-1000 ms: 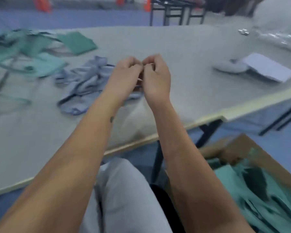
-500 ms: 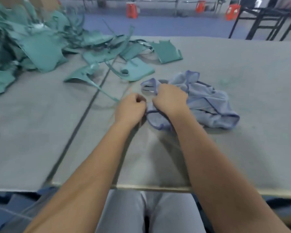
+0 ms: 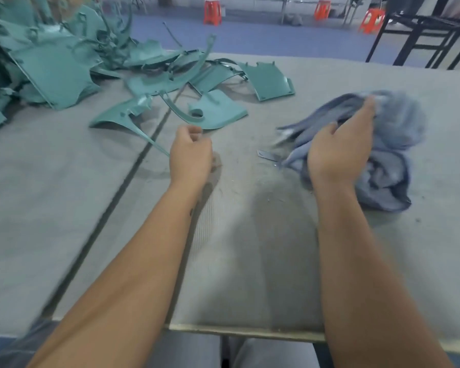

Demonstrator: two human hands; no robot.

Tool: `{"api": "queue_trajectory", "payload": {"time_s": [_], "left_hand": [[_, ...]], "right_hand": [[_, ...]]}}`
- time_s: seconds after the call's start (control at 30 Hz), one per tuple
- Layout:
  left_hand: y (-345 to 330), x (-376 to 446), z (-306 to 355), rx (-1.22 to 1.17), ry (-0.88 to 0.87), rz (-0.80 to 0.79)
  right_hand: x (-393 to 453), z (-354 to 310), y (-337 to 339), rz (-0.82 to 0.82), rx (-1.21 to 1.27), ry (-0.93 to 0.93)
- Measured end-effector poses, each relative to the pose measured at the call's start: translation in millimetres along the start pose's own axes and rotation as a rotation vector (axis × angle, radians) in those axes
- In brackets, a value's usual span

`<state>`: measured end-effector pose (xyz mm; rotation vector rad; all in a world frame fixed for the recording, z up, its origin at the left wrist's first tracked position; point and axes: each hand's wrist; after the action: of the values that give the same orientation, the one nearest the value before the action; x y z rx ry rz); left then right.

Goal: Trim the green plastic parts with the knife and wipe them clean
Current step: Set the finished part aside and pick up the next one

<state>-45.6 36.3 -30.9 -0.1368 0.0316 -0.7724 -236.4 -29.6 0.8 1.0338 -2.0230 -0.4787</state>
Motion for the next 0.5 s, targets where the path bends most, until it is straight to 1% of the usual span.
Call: {"api": "queue_trajectory", "payload": {"time_s": [0.03,0.1,0.13,0.2,0.23,0.3,0.33,0.4,0.43,0.5], "left_hand": [[2.1,1.6,1.3,0.009,-0.006,0.027],[6.9,7.0,3.9,-0.007,-0.005,0.095],[9.2,9.5,5.0,-0.017,-0.007,0.125],[14.8,13.1,7.3,-0.058,-0.026,0.188],[18.0,14.8,8.8,-0.092,-0.046,0.223],[23.6,17.1,12.6,-0.173,-0.11,0.253],[26.0,17.5,14.5,-0.234,-0.155,0.223],[27.1,16.8,16.3,-0.363,-0.238,0.078],[25.4,16.5,15.5,-0.388,-0.258,-0.005],[20.7,14.9,13.6,-0.372,-0.25,-0.13]], "right_hand": [[1.9,2.3,1.5,-0.004,-0.065,0.005],[2.0,7.0,3.0,-0.037,-0.313,0.002],[1.8,9.0,3.9,-0.043,-0.399,0.004],[3.1,8.8,4.2,-0.061,-0.441,0.075],[3.6,7.6,2.2,-0.109,-0.425,0.143],[-1.0,2.6,-5.7,-0.285,-0.437,0.277],[-6.7,-0.6,-9.5,-0.359,-0.505,0.346],[-17.8,-2.8,-17.5,-0.438,-0.641,0.431],[-21.9,-2.0,-20.5,-0.458,-0.666,0.436],[-23.6,1.1,-25.0,-0.432,-0.686,0.43]]}}
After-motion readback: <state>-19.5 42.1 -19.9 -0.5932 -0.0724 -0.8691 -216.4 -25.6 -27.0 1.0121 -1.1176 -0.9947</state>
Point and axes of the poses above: each hand's wrist, its own x-axis towards the middle knuckle, its own y-axis out of the back of the hand, z = x × y, and after that the axes turned 14 degrees about -x, right-handed
